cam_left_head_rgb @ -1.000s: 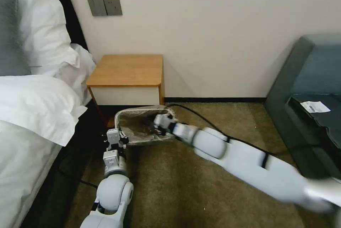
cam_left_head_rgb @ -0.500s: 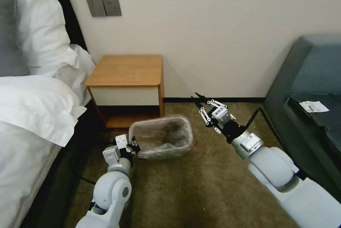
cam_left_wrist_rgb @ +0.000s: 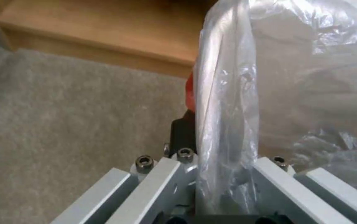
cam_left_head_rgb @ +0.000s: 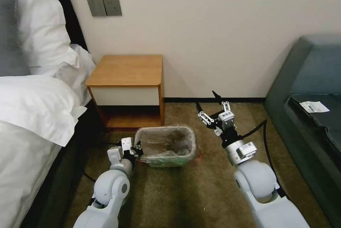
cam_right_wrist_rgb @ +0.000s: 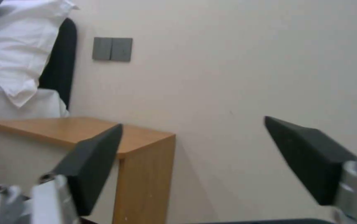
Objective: Pick up the garbage bag from the table and place it over the trash can.
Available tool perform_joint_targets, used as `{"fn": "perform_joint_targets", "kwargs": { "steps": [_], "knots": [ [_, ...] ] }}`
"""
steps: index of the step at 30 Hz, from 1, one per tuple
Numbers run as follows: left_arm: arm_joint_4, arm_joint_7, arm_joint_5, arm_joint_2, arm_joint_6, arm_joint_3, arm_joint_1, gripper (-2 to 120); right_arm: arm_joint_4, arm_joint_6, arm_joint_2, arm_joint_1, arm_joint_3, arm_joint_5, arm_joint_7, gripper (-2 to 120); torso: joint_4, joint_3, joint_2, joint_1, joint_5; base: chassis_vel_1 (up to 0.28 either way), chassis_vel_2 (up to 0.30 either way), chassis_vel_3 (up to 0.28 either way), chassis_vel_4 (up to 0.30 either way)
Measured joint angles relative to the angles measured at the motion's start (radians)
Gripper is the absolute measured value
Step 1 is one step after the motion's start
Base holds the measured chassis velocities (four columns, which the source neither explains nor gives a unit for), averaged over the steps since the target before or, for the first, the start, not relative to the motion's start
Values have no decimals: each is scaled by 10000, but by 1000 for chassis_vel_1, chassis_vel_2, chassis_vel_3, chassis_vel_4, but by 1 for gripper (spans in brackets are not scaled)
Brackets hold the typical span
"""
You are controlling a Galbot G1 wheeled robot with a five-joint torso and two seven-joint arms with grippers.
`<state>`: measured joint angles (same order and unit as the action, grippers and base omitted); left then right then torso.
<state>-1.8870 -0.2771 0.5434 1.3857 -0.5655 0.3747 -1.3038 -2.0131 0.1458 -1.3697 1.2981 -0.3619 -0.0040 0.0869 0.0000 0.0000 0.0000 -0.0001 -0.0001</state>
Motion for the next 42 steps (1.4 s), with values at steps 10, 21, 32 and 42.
{"fn": "perform_joint_targets", "kwargs": {
  "steps": [10,21,32,42],
  "knots": [
    [674,205,-264,45,326,-25,146,0,187,191,-468,26,-142,-116,138,100,2,-1,1,0,4,0,0,0,0],
    [793,258,-398,109,526,-69,174,5,211,216,-452,-1,-112,-193,278,100,1,0,2,1,-1,0,0,0,0],
    [333,220,-543,52,494,-87,-3,43,290,229,-468,-110,-31,-265,406,100,0,1,1,1,-1,0,0,0,0],
    [-65,173,-819,-3,783,-24,-166,80,373,253,-577,-121,-24,-337,501,100,0,1,-1,1,1,0,0,0,0]
  ]
}}
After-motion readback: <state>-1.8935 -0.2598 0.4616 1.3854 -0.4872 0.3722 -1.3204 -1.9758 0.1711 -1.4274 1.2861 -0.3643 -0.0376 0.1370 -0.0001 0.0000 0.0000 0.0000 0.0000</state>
